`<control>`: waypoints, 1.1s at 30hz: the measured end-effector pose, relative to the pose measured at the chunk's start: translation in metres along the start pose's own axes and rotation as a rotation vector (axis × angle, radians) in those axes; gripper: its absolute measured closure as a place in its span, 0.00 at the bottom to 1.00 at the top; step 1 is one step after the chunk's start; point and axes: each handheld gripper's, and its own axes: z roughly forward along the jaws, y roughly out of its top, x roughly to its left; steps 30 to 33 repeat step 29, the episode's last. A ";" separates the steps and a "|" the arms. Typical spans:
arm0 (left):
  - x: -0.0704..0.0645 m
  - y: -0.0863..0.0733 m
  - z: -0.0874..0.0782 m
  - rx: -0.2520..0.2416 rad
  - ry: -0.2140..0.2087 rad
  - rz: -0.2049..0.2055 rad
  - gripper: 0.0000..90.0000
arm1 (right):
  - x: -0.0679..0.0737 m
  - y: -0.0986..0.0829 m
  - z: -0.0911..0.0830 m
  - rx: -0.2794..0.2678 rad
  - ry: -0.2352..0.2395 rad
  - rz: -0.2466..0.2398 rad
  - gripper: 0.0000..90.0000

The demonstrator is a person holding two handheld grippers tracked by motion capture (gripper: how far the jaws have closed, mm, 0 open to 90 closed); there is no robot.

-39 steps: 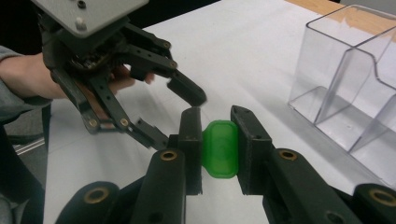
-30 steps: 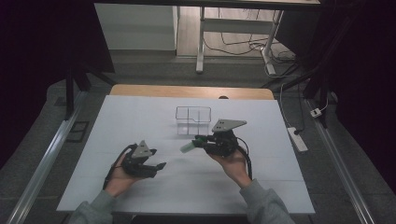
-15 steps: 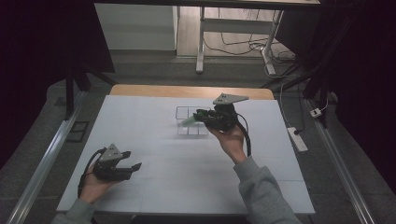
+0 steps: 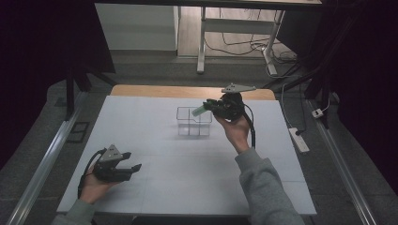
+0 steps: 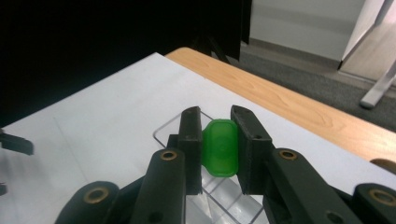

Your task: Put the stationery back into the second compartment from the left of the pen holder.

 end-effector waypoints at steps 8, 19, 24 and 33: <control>0.001 -0.001 0.001 0.004 -0.003 -0.002 0.38 | -0.003 -0.011 0.022 0.048 -0.013 0.011 0.64; 0.000 -0.001 0.001 0.004 -0.007 -0.005 0.38 | -0.002 -0.055 -0.020 0.084 -0.023 -0.001 0.51; 0.001 -0.001 0.002 0.009 -0.014 -0.008 0.37 | 0.000 -0.091 -0.053 0.120 -0.033 -0.005 0.48; 0.001 0.000 0.003 0.009 -0.018 -0.009 0.37 | 0.000 -0.123 -0.083 0.153 -0.041 -0.018 0.46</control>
